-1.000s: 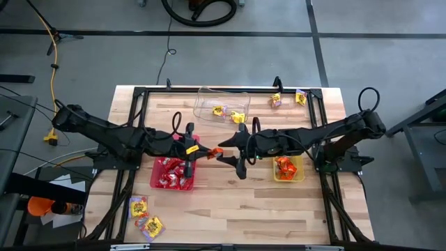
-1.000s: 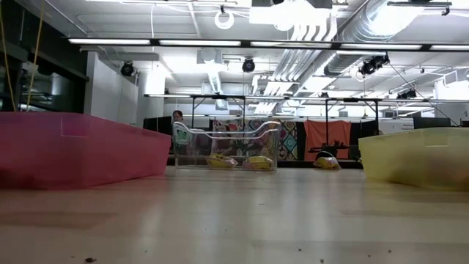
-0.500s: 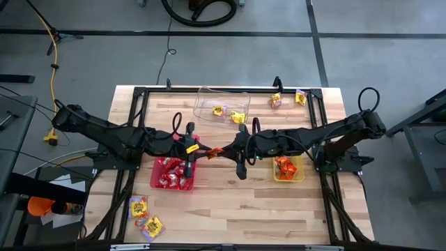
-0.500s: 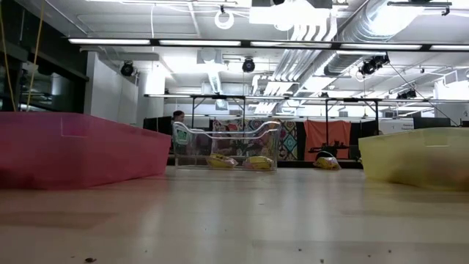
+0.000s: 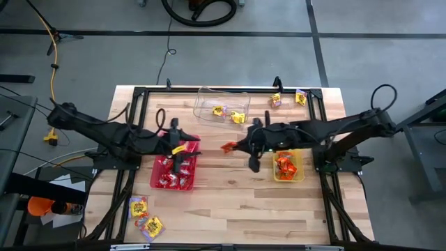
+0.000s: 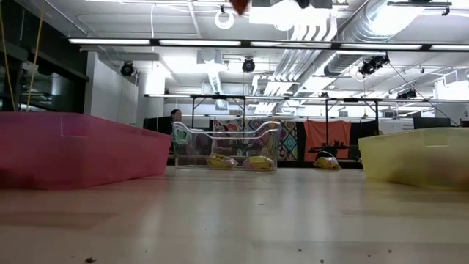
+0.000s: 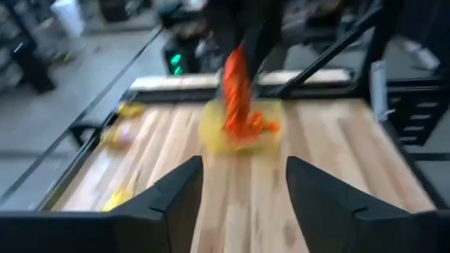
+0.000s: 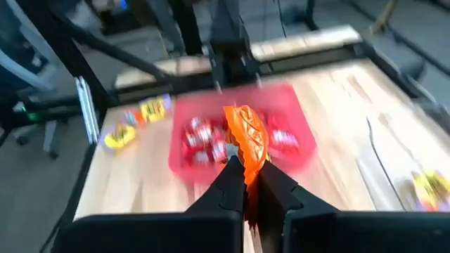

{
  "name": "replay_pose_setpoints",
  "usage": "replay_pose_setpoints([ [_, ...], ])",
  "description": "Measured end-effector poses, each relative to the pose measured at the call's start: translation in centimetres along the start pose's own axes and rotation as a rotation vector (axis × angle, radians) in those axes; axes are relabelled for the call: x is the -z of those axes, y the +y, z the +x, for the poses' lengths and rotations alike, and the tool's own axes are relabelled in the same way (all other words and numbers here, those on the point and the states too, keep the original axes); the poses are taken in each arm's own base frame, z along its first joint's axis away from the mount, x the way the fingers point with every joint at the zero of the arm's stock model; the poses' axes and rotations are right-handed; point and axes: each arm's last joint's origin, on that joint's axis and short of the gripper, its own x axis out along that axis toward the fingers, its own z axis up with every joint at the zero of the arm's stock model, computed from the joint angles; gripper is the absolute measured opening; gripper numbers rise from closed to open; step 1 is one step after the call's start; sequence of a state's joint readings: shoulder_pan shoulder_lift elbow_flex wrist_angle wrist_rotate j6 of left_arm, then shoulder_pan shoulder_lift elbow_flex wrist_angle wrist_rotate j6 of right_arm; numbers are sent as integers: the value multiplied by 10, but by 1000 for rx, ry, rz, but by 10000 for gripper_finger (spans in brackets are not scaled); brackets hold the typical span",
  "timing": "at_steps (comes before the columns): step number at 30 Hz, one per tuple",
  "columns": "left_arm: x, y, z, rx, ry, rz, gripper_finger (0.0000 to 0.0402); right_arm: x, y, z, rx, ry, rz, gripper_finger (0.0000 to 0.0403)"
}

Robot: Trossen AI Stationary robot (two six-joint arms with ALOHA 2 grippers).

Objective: Sort candy
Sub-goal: Put the orange candy into the yellow bin

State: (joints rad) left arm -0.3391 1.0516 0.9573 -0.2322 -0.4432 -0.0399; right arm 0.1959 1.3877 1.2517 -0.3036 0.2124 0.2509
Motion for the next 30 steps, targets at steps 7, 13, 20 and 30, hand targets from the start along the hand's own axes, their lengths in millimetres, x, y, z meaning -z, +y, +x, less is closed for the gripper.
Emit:
replay_pose_setpoints([
  [7, 24, 12, -22, -173, 114, -199, 218, 37, -10, -47, 192, 373, 89, 3],
  [13, 45, 13, -20, -217, 141, -238, 217, 82, -6, -89, 336, 579, 204, 2],
  [20, 42, 12, -18, -211, 103, -269, 216, 127, -10, -121, 426, 625, 419, 1],
  [30, 39, 12, -18, -204, 81, -261, 216, 153, -25, -118, 536, 581, 651, 39],
])
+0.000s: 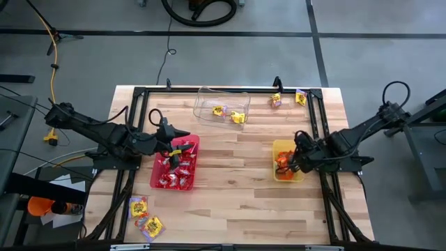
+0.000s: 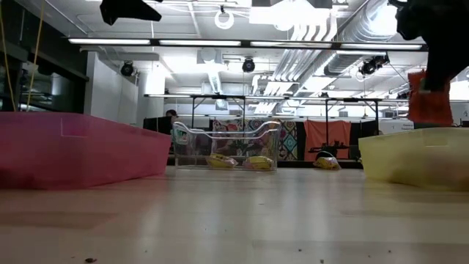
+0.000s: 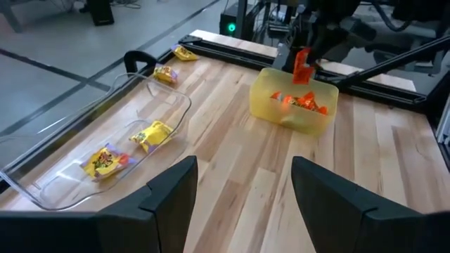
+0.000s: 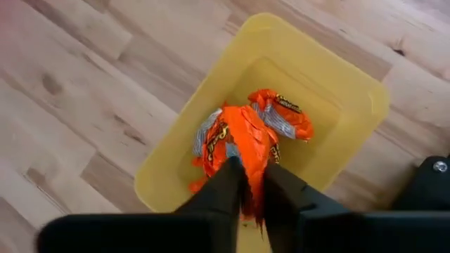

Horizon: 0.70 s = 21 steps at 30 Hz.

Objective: Sort candy
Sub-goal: Put the orange candy into the yellow bin

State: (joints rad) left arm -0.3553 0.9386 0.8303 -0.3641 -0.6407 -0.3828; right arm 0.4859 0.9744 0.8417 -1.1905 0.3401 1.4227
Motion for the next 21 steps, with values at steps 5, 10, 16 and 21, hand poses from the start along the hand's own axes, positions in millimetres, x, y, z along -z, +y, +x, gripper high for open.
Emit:
replay_pose_setpoints([
  [5, -3, -1, 0, 10, -24, -17, 216, -6, 2, -3, -15, -5, 27, 119],
  [10, -3, -1, 0, 11, -22, 19, 216, -11, 4, -10, -37, -4, -36, 198],
  [16, -11, -6, -3, 143, 4, 13, 216, -23, 21, -23, -166, -213, 31, 249],
  [21, -26, -17, -5, 213, 128, -5, 216, -39, 46, -31, -341, -466, 55, 257],
])
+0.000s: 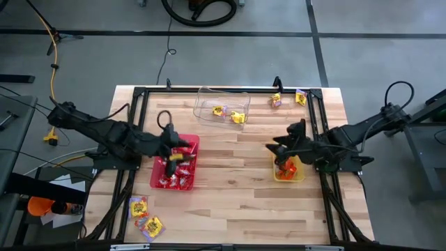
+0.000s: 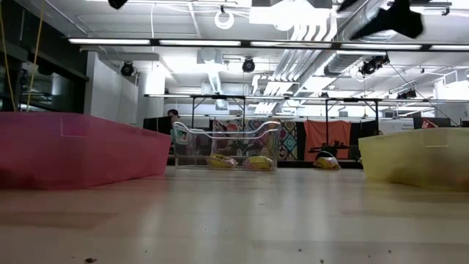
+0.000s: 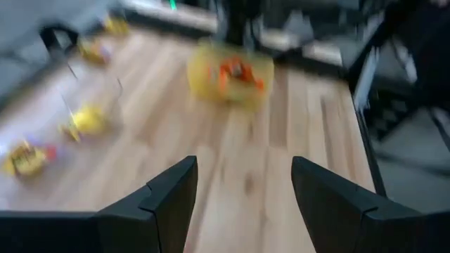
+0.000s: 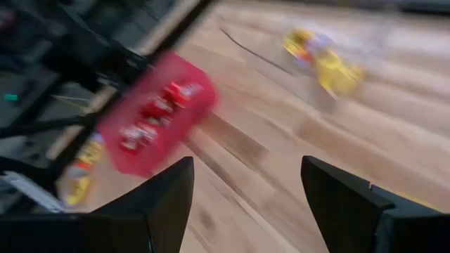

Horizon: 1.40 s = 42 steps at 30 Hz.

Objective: Sort candy
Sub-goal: Put the orange candy into the yellow bin

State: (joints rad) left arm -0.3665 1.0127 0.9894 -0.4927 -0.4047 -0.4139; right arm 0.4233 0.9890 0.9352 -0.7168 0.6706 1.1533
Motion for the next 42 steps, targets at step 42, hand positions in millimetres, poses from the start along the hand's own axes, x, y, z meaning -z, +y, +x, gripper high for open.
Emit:
replay_pose_setpoints([
  [42, 225, -153, 26, -549, 1113, -350, 136, -17, 11, 40, -75, 45, -103, 257],
])
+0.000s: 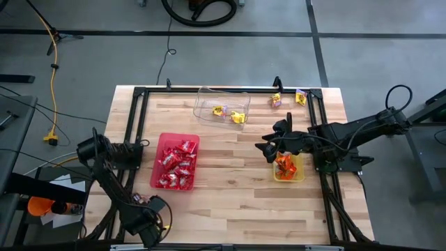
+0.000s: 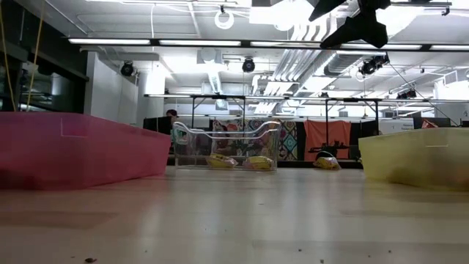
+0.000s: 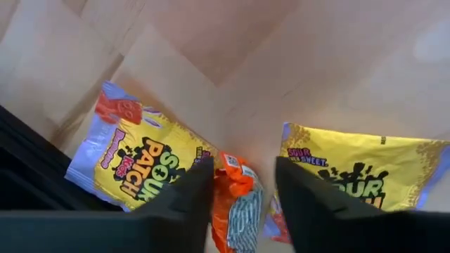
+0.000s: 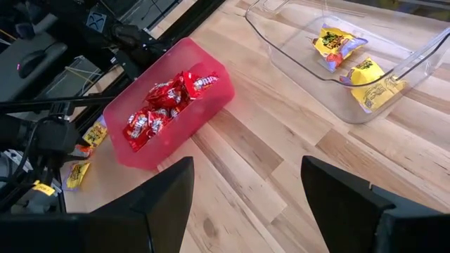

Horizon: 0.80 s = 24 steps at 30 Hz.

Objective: Sort candy
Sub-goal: Put the orange candy into the yellow bin

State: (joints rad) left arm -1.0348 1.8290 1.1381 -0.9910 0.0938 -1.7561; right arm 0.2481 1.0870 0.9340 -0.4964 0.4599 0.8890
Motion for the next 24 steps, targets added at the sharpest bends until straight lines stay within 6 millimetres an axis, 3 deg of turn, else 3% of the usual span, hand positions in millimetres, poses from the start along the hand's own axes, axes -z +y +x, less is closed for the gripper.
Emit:
replay_pose_setpoints([
  [5, 1, 0, 0, -1, 5, 8, 24, 0, 0, 0, 0, 0, 0, 257],
  [11, 2, 4, -8, 19, -20, 22, 4, 0, 0, 0, 0, 0, 0, 257],
  [15, -3, 19, -36, 97, -129, 40, 1, 0, 0, 0, 0, 0, 0, 257],
  [24, -28, 82, -124, 441, -533, 55, 0, -2, 4, 0, -54, -7, 22, 257],
])
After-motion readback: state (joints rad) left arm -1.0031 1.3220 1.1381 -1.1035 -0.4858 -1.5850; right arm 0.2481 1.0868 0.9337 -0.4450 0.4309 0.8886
